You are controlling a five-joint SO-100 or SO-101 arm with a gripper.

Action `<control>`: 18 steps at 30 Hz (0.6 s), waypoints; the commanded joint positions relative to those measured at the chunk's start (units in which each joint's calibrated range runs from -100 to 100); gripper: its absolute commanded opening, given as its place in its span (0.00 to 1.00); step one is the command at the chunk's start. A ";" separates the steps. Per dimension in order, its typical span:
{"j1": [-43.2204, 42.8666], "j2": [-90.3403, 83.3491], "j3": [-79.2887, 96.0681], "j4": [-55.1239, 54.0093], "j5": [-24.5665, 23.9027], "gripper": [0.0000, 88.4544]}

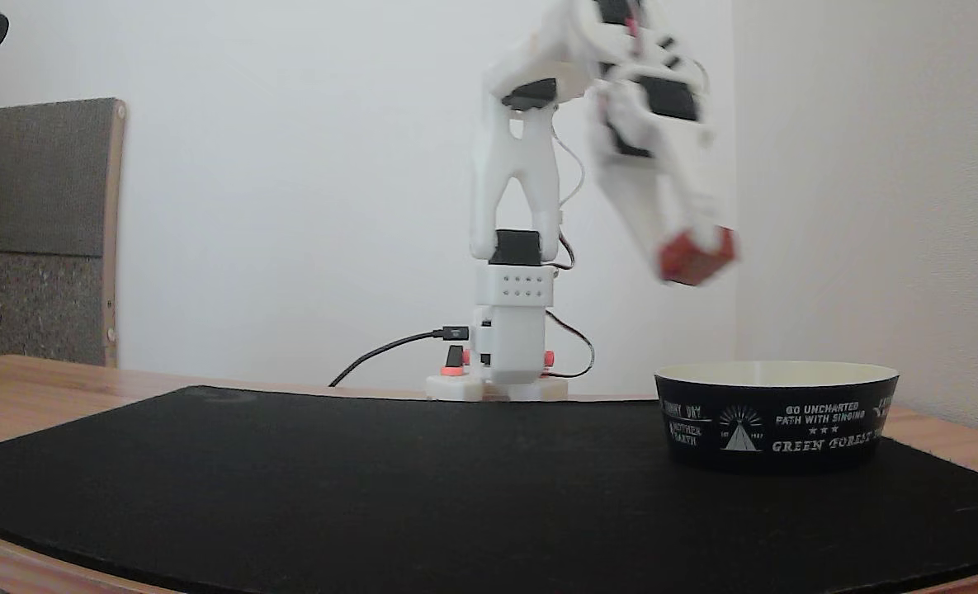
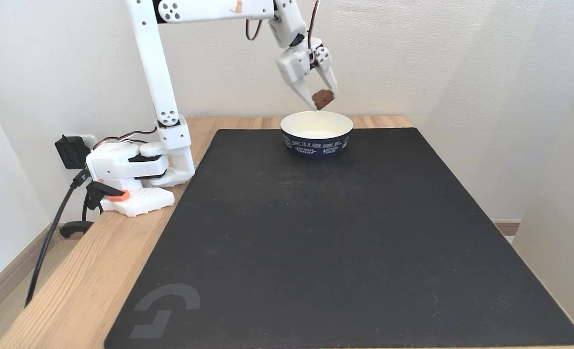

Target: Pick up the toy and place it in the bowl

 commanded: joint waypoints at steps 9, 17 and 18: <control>-1.71 -1.38 7.23 -9.75 -1.95 0.47; 8.92 -27.64 27.78 -8.31 -2.48 0.06; 10.17 -35.47 37.33 -11.61 -2.48 0.02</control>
